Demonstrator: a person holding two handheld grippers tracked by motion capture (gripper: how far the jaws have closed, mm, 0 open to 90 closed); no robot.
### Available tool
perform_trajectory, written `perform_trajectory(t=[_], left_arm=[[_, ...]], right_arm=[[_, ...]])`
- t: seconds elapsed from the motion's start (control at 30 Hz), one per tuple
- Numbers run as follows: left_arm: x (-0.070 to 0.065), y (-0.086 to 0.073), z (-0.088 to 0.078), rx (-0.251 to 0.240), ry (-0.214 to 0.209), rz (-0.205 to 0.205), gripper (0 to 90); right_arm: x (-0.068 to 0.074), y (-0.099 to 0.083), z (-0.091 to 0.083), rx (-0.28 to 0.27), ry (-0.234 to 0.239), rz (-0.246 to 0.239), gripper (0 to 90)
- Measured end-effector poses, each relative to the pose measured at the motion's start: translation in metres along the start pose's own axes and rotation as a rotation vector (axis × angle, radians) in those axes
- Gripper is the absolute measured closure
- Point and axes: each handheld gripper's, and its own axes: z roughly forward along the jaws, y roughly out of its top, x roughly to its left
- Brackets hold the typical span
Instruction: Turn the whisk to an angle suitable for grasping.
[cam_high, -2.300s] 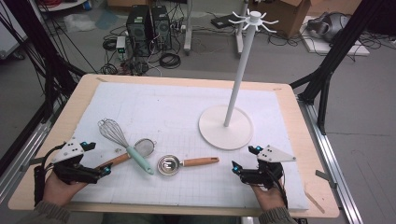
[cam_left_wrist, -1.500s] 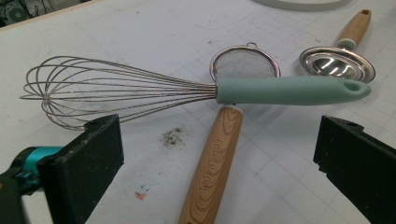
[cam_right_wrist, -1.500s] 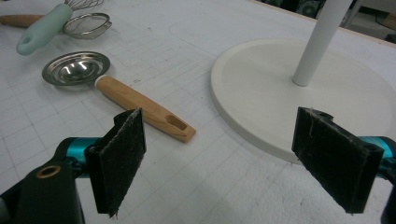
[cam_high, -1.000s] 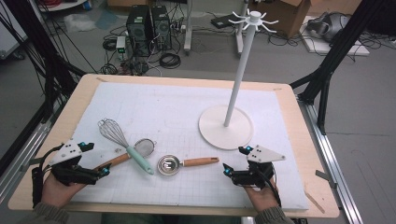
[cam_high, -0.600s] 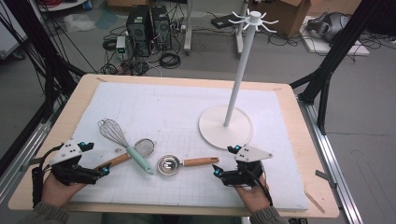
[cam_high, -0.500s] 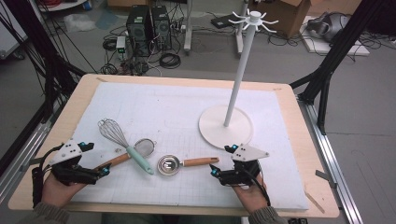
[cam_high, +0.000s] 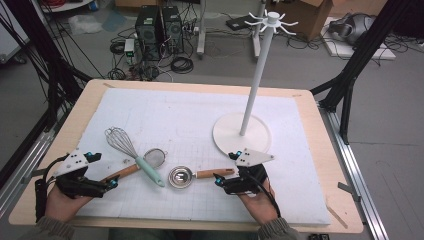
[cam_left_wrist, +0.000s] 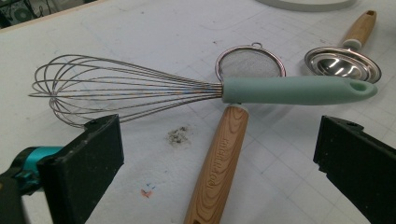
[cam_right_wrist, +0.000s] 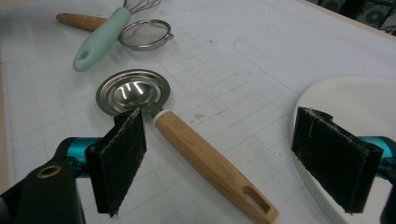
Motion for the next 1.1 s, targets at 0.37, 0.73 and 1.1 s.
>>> perform_trajectory(t=[0.37,0.73,1.1], left_arm=[[-0.001,0.0,-0.001,0.0,-0.001,0.002,2.1],[-0.001,0.0,0.0,0.0,-0.006,0.002,2.0],[-0.002,0.0,0.0,0.0,-0.01,0.002,2.1]], right_arm=[[-0.001,0.002,0.004,0.009,0.013,0.006,16.9],[0.001,0.006,0.008,0.023,0.035,0.006,16.9],[0.011,0.018,0.021,0.038,0.08,-0.005,17.8]])
